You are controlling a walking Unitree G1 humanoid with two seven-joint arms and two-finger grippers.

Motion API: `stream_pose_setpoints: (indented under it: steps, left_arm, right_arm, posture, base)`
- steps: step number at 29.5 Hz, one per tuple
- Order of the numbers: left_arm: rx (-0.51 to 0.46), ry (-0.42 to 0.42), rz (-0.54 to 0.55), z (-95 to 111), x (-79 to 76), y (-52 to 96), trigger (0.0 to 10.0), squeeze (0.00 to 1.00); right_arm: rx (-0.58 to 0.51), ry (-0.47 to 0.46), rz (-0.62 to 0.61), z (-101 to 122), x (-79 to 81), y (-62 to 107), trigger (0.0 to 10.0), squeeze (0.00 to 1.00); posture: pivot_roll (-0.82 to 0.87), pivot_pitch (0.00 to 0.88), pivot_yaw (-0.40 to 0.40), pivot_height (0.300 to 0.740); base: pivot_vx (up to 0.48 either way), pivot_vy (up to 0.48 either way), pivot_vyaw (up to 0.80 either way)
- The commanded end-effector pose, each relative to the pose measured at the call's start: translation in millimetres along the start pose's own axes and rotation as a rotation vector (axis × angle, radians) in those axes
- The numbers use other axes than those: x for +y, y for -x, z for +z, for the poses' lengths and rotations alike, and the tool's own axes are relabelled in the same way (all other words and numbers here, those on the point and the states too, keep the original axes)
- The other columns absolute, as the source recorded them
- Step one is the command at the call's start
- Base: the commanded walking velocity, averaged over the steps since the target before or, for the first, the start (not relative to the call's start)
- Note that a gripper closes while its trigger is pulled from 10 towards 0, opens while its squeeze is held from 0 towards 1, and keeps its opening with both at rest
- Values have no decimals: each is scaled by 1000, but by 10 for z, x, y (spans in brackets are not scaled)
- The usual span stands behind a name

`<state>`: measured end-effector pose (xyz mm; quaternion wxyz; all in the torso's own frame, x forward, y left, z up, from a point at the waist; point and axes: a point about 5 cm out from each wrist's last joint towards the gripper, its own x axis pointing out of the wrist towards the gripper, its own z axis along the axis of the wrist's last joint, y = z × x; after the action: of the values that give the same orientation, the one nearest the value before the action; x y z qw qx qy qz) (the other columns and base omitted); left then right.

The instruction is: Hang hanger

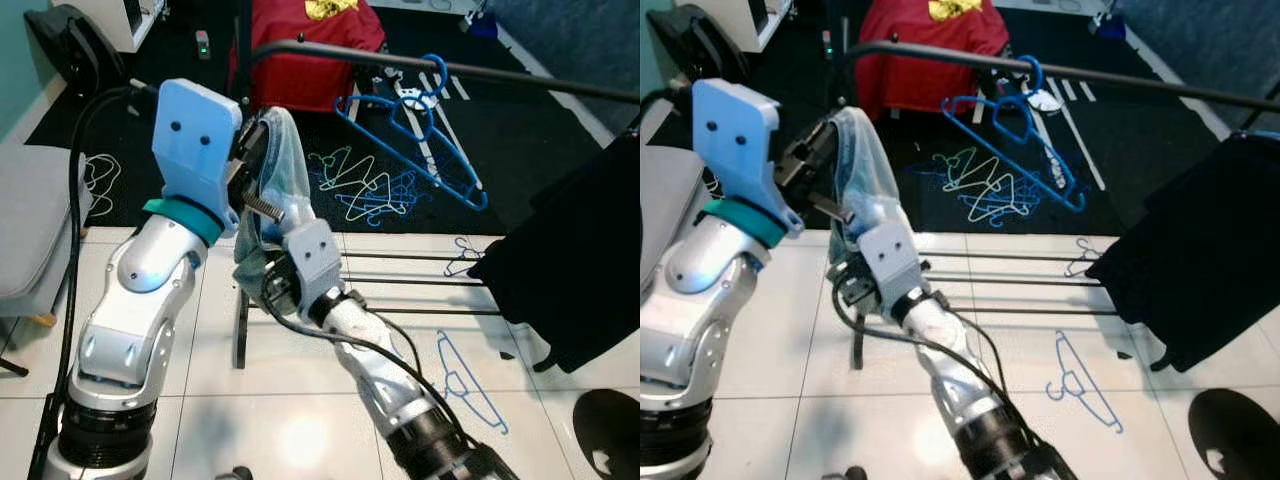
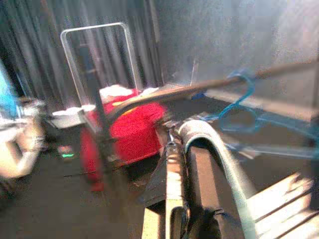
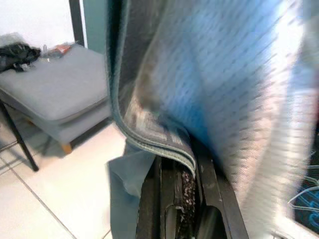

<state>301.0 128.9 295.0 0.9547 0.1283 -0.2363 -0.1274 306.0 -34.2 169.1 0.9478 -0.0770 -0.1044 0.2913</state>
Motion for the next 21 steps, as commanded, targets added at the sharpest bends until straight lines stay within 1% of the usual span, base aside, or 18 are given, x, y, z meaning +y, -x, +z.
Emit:
stream_pose_setpoints:
  steps: [1, 3, 4, 5, 6, 7, 8, 9, 10, 12, 13, 14, 15, 16, 17, 19, 20, 21]
  left_arm:
    - [31, -30, 32, -80, 36, 3, 10000, 0]
    - [80, -109, 65, -226, 189, -7, 10000, 0]
    - [80, -109, 65, -226, 189, -7, 10000, 0]
    - [99, -135, 70, -279, 242, -7, 10000, 0]
    - [99, -135, 70, -279, 242, -7, 10000, 0]
    - [125, -167, 51, -349, 295, 8, 10000, 0]
    - [125, -167, 51, -349, 295, 8, 10000, 0]
    - [141, -197, 10, -402, 325, 42, 10000, 0]
    - [141, -197, 10, -402, 325, 42, 10000, 0]
    - [143, -209, -125, -425, 347, 138, 10000, 0]
    - [130, -178, -188, -391, 330, 178, 10000, 0]
    - [115, -127, -278, -340, 270, 226, 10000, 0]
    - [105, -93, -337, -306, 225, 257, 10000, 0]
    - [101, -34, -434, -266, 126, 322, 10000, 0]
    - [101, -34, -434, -266, 126, 322, 10000, 0]
    - [101, 40, -585, -223, -69, 446, 10000, 0]
    - [101, 40, -585, -223, -69, 446, 10000, 0]
    - [97, 79, -643, -209, -171, 505, 10000, 0]
  right_arm:
    - [20, 12, -22, 6, -72, 45, 0, 0]
    - [18, 28, -14, 58, -191, 290, 0, 0]
    - [18, 28, -14, 58, -191, 290, 0, 0]
    - [17, 37, -4, 86, -229, 389, 0, 0]
    - [17, 37, -4, 86, -229, 389, 0, 0]
    - [29, 59, 11, 125, -324, 543, 0, 0]
    - [29, 59, 11, 125, -324, 543, 0, 0]
    - [61, 97, 18, 143, -450, 690, 0, 0]
    - [61, 97, 18, 143, -450, 690, 0, 0]
    - [140, 227, -43, 167, -822, 944, 0, 0]
    - [163, 275, -83, 169, -967, 1006, 0, 0]
    - [180, 303, -113, 173, -1064, 1038, 0, 0]
    - [188, 312, -128, 176, -1107, 1050, 0, 0]
    - [188, 303, -151, 176, -1146, 1028, 0, 0]
    - [188, 303, -151, 176, -1146, 1028, 0, 0]
    - [190, 295, -190, 182, -1185, 968, 0, 0]
    - [190, 295, -190, 182, -1185, 968, 0, 0]
    - [191, 284, -202, 180, -1195, 937, 0, 0]
  posture:
    - [7, 96, 37, 740]
    - [-12, 102, 40, 740]
    - [-12, 102, 40, 740]
    - [-15, 103, 41, 740]
    - [-15, 103, 41, 740]
    - [-31, 105, 45, 740]
    - [-31, 105, 45, 740]
    - [-48, 104, 52, 740]
    - [-48, 104, 52, 740]
    - [-60, 105, 59, 740]
    - [-60, 105, 59, 740]
    - [-54, 102, 57, 740]
    - [-54, 102, 57, 740]
    - [-47, 100, 54, 740]
    - [-47, 100, 54, 740]
    - [-40, 96, 52, 740]
    - [-40, 96, 52, 740]
    - [-35, 93, 49, 740]
  base:
    - [0, 0, 0]
    - [0, 0, 0]
    - [0, 0, 0]
    - [0, 0, 0]
    - [0, 0, 0]
    - [0, 0, 0]
    - [0, 0, 0]
    - [0, 0, 0]
    - [0, 0, 0]
    - [0, 0, 0]
    - [0, 0, 0]
    - [0, 0, 0]
    - [0, 0, 0]
    - [0, 0, 0]
    - [0, 0, 0]
    - [0, 0, 0]
    - [0, 0, 0]
    - [0, 0, 0]
